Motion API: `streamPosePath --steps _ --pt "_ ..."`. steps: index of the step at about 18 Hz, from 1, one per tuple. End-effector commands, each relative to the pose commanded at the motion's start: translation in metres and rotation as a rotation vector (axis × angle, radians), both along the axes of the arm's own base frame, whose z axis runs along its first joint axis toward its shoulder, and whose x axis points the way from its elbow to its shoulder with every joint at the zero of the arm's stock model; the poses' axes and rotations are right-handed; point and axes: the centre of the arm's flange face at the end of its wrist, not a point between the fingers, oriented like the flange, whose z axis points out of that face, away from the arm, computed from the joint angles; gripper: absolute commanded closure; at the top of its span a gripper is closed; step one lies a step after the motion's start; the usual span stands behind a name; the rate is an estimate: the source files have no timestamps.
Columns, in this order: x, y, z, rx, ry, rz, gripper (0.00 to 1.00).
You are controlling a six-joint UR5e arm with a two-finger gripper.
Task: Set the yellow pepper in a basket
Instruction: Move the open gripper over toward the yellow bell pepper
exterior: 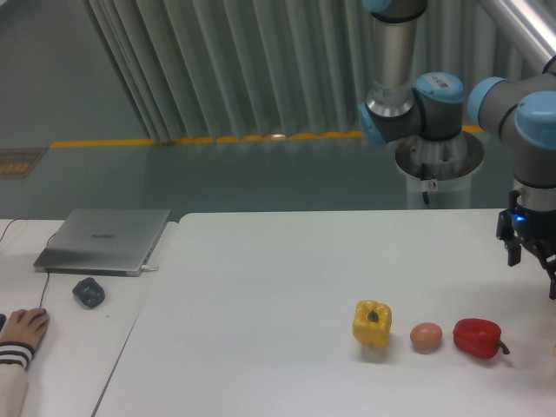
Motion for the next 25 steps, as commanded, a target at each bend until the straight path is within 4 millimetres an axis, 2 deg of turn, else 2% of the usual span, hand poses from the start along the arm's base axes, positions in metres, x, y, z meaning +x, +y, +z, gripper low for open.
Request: streamPosePath --steps 4,6,8,11,13,15,22,25 --pt "0.005 0.001 -0.01 0.024 -0.033 0.012 0.0" --pt "0.003 0.002 -0.009 0.082 -0.073 0.074 0.0" --pt "0.002 0.009 0.002 0.167 -0.088 0.164 0.0" --pt "0.013 0.021 0.002 0.197 -0.117 0.294 0.0" --pt "0.035 0.04 0.0 0.193 -0.127 0.272 0.0" --pt "0.041 0.046 -0.001 0.2 -0.134 0.307 0.0" --pt "0.103 0.082 -0.001 0.188 -0.154 0.544 0.0" --pt "0.138 0.106 -0.018 0.141 -0.132 0.61 0.0"
